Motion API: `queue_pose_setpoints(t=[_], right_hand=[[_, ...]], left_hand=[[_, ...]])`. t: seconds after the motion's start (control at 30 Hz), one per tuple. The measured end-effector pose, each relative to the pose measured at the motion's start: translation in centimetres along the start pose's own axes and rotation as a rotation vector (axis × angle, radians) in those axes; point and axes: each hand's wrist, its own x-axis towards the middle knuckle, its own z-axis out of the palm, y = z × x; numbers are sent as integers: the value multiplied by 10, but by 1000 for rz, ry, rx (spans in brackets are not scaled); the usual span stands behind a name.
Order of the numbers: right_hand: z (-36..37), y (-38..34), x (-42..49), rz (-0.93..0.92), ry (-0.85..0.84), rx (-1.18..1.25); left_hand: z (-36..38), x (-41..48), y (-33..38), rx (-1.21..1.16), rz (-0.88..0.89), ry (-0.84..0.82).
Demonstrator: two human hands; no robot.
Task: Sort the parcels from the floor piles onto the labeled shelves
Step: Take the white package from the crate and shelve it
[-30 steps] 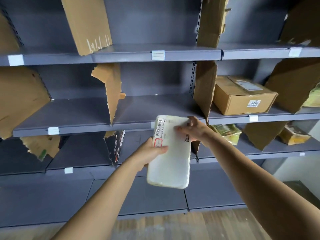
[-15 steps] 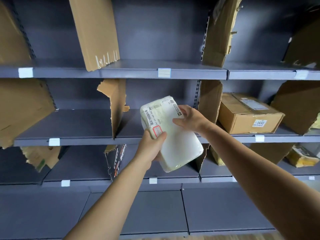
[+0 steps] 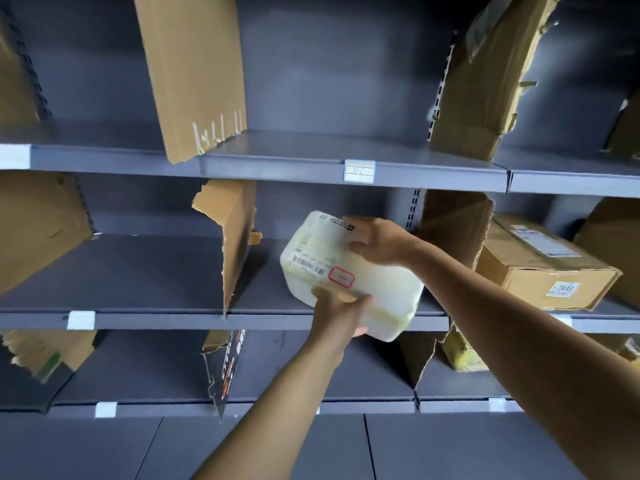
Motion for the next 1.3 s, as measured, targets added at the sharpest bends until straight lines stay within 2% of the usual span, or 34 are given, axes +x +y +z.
queue_pose_setpoints(t=[0.13, 0.3, 0.4, 0.47, 0.57, 0.63, 0.73, 0.83, 0.97, 1.17, 1.3], right_hand=[[6, 17, 19, -82, -17, -107], [14, 34, 36, -171, -8, -78], [17, 45, 43, -185, 1, -65], [16, 50, 44, -184, 3, -91], [12, 46, 44, -151, 21, -236], [10, 40, 44, -126, 60, -322], [9, 43, 39, -147, 36, -269], [0, 56, 28, -193, 15, -176], [-11, 69, 20, -219, -89, -231], [-8, 83, 29, -213, -72, -420], [7, 93, 38, -197, 4, -414]], left_hand=[[15, 11, 0, -5, 23, 35], [17, 26, -2, 94, 24, 171], [-2, 42, 0, 337, 110, 371], [-14, 49, 9, 531, 284, 444], [-24, 65, 25, 874, 539, 300], [-25, 74, 28, 1023, 543, 286], [-20, 75, 25, 1141, 528, 402], [-12, 78, 19, 1186, 573, 497], [2, 90, 16, 1209, 609, 590], [-3, 105, 10, 1335, 724, 520], [-14, 116, 6, 1404, 758, 487]])
